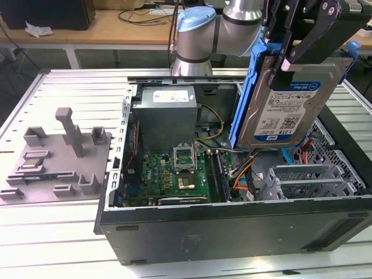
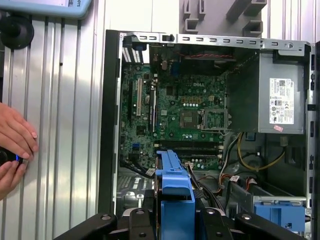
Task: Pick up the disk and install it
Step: 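Insert the disk into the insertion slot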
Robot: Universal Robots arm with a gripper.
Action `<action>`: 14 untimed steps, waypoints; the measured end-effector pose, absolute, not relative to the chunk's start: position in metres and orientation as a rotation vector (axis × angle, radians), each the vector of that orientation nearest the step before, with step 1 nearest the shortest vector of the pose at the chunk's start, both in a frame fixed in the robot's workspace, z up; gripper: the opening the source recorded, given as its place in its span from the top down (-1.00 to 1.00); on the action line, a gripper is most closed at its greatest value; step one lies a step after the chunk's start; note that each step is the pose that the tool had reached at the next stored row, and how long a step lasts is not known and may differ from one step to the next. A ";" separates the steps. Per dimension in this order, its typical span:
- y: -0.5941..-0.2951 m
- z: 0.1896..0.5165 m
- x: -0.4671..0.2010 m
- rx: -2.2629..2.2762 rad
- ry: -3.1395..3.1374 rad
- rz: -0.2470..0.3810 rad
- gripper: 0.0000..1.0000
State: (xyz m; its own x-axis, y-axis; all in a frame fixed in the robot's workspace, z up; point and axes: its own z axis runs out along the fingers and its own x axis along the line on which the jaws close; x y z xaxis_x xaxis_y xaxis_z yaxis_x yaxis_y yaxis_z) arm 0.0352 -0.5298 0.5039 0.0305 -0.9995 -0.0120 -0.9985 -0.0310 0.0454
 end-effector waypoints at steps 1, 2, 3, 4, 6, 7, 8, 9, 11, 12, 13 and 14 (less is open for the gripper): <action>-0.530 0.504 0.035 2.239 -2.171 -0.061 0.26; -0.531 0.504 0.035 2.240 -2.172 -0.059 0.26; -0.531 0.503 0.035 2.242 -2.174 -0.056 0.26; -0.531 0.503 0.035 2.244 -2.176 -0.053 0.26; -0.532 0.503 0.035 2.248 -2.180 -0.046 0.26; -0.532 0.503 0.035 2.250 -2.181 -0.043 0.26; -0.533 0.502 0.035 2.251 -2.183 -0.041 0.26; -0.533 0.502 0.035 2.253 -2.184 -0.041 0.26; -0.534 0.502 0.035 2.255 -2.186 -0.043 0.26; -0.534 0.501 0.035 2.256 -2.187 -0.045 0.26; -0.535 0.501 0.035 2.258 -2.190 -0.051 0.26; -0.535 0.500 0.035 2.261 -2.192 -0.057 0.26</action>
State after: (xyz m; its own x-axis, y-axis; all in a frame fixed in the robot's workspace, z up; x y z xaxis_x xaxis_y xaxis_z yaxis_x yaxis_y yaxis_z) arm 0.0352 -0.5354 0.5000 0.0308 -0.9990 -0.0318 -0.9993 -0.0314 0.0192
